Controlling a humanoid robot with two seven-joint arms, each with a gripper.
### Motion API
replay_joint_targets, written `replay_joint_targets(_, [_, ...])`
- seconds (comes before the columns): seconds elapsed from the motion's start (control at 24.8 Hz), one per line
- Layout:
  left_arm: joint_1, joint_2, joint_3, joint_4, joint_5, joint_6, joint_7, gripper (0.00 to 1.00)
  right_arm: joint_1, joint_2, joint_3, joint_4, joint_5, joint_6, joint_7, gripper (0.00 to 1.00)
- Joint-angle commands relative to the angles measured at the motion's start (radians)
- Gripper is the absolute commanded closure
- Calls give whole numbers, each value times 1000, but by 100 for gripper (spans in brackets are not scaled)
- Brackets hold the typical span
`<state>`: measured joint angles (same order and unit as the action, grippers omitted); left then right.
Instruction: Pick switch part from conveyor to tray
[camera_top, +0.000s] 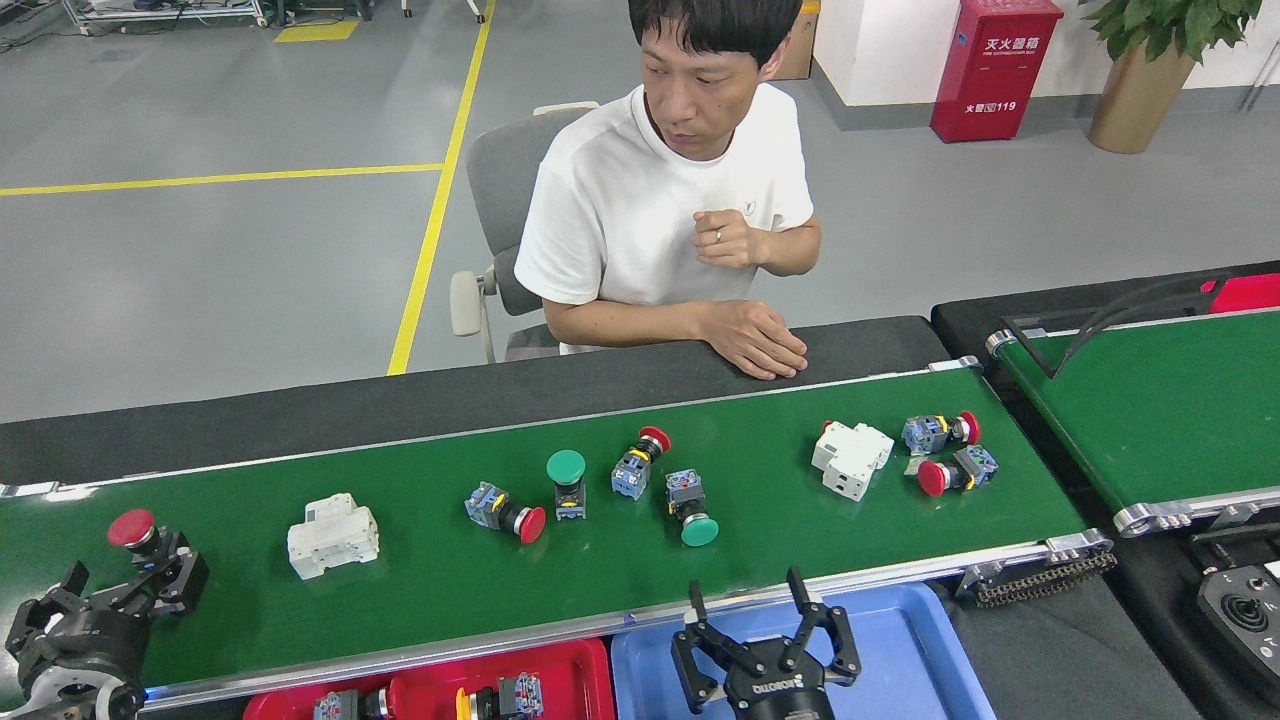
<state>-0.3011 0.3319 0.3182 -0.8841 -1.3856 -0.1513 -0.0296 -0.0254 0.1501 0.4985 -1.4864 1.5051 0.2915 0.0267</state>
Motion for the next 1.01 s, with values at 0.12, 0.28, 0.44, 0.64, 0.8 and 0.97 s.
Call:
replay_joint_targets(0.12, [-55,33,-22,88,3,-33,42,87,-169,9,74,132,-97,123,75,2])
replay_joint_targets(0.28, [-62,29,-28,73,7,-50,40,92,-280,9,124,244,-218,126,78,2])
replay_joint_targets(0.44, [-49,12,-30,-47,7,-108,40,93,-318,9,126,273,-258,127,79,6])
replay_joint_targets(0.64, [106,-56,-42,-309,3,-198,28,93,-320,8,127,301,-261,104,98,76])
replay_joint_targets(0.8, [386,-109,-117,-598,3,-226,28,92,-320,8,126,293,-270,37,102,86])
replay_joint_targets(0.97, [574,-149,-202,-797,-1,-232,30,91,-311,6,121,288,-270,-32,104,93])
